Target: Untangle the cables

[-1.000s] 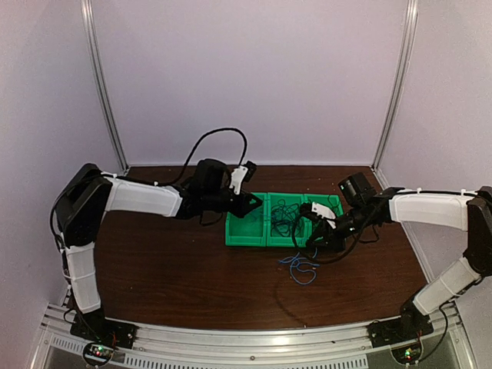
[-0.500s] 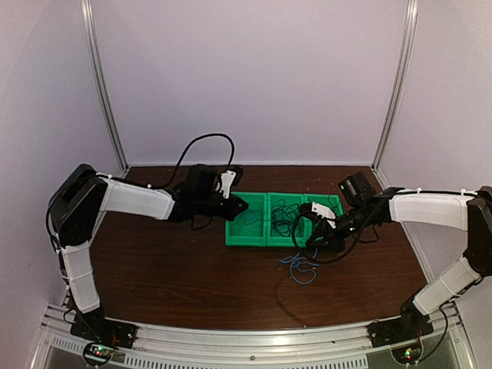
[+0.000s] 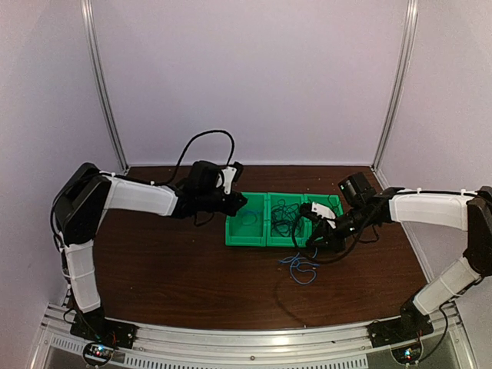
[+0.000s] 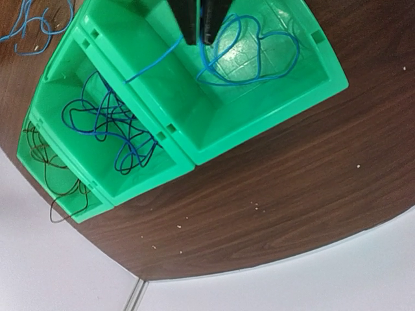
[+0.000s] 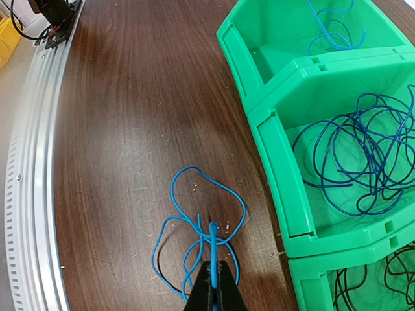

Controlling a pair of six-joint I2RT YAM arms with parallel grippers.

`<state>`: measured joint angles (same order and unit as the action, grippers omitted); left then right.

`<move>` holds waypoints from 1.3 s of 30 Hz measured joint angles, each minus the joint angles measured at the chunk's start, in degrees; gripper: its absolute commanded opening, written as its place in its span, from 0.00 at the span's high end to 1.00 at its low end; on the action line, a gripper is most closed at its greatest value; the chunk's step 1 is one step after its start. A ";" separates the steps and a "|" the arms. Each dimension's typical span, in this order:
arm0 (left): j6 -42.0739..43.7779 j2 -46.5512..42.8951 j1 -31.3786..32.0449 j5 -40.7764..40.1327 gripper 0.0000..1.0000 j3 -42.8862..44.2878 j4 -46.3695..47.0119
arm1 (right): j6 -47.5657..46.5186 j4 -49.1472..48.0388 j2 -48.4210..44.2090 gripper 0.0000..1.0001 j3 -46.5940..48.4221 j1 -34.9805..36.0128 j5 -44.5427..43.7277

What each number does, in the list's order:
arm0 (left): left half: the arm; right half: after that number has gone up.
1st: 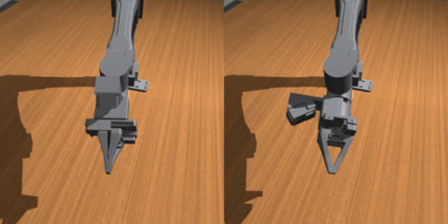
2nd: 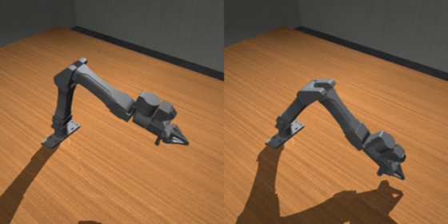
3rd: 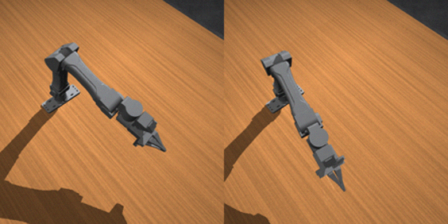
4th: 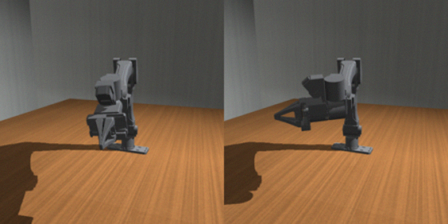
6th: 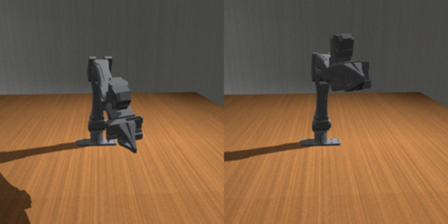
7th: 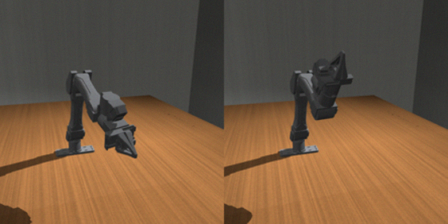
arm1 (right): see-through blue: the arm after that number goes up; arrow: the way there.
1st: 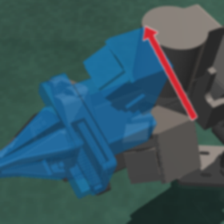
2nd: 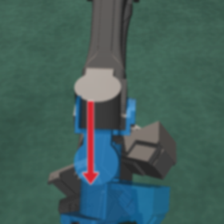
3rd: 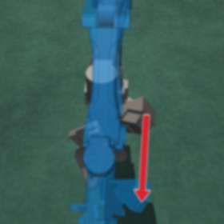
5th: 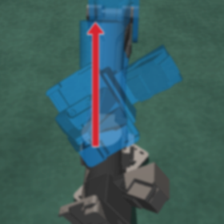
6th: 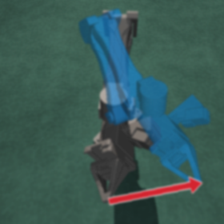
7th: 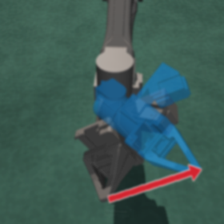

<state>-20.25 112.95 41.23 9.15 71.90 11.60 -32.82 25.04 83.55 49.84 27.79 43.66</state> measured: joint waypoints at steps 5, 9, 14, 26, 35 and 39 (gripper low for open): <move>0.59 0.04 0.02 -0.55 0.61 0.61 -2.64 | 0.02 0.00 0.00 1.00 0.00 0.00 0.02; 1.38 -0.48 0.04 -2.45 0.55 0.59 -4.02 | 0.02 -0.02 0.00 1.00 0.00 0.00 0.02; 5.38 -8.48 1.01 -2.99 0.54 -5.42 -3.45 | 0.37 0.13 0.00 1.00 0.15 0.00 0.61; 13.62 -20.59 11.43 4.33 0.57 -17.11 9.62 | 2.62 6.95 -0.85 1.00 13.20 0.15 7.89; 11.52 -20.57 12.85 7.02 0.53 -25.29 16.76 | 4.50 9.07 -0.90 1.00 18.73 1.53 10.36; 11.96 -20.37 13.00 7.98 0.54 -25.16 18.95 | 4.76 9.44 -0.90 1.00 19.98 2.99 10.38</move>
<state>-8.29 92.58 54.24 17.12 46.74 30.55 -28.05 34.48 82.65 69.82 30.79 54.04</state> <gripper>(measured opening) 0.464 0.008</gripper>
